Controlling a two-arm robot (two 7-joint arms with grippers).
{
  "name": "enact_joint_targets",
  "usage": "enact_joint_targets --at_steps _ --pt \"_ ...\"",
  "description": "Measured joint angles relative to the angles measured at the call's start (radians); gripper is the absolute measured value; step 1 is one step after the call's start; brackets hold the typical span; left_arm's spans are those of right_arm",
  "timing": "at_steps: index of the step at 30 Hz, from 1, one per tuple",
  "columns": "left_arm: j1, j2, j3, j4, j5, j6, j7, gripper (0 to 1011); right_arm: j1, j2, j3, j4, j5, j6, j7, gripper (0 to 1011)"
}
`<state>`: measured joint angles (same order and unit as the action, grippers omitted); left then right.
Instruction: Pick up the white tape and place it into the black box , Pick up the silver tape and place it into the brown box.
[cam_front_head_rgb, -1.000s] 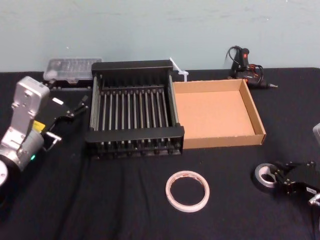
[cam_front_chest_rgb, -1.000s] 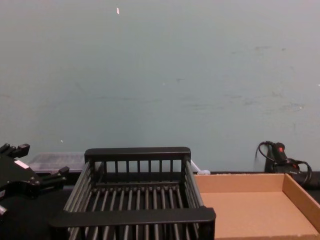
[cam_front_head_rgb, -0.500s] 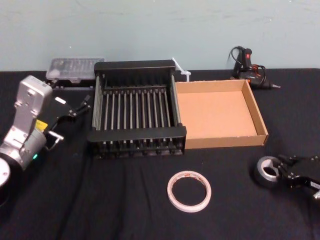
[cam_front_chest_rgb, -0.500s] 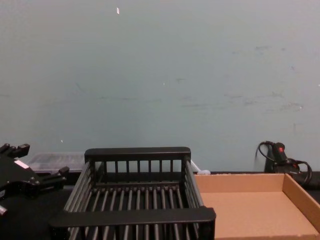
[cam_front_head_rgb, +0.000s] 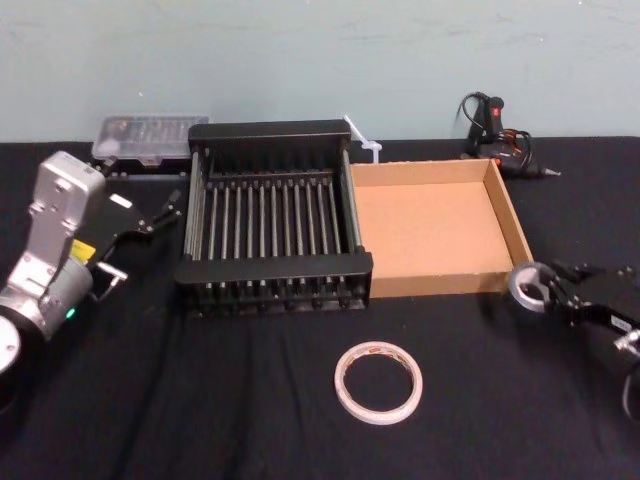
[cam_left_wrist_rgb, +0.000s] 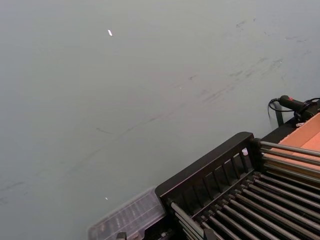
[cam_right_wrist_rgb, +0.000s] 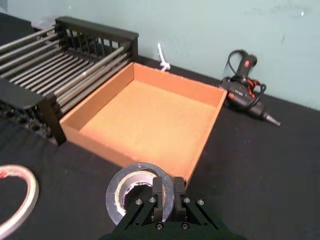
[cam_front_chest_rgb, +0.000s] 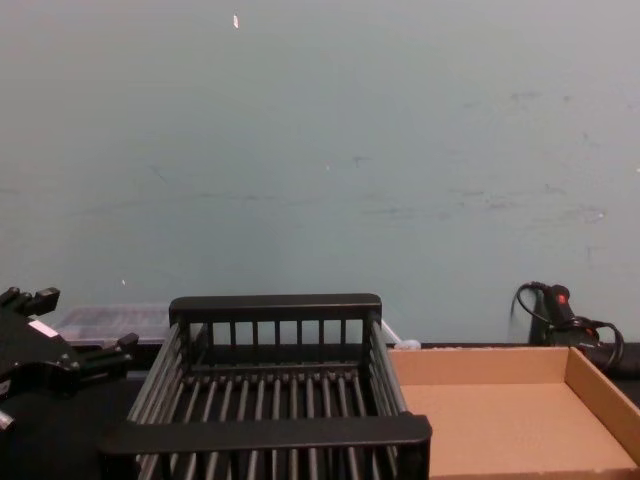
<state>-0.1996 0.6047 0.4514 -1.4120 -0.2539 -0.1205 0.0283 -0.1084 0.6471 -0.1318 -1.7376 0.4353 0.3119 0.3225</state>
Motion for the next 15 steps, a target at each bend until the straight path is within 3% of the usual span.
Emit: enact_joint_targets --at_steps 15 --pt "0.000 0.000 0.000 0.000 0.000 0.000 0.000 1001 0.185 -0.097 -0.071 0.118 -0.066 -0.002 -0.024 139"
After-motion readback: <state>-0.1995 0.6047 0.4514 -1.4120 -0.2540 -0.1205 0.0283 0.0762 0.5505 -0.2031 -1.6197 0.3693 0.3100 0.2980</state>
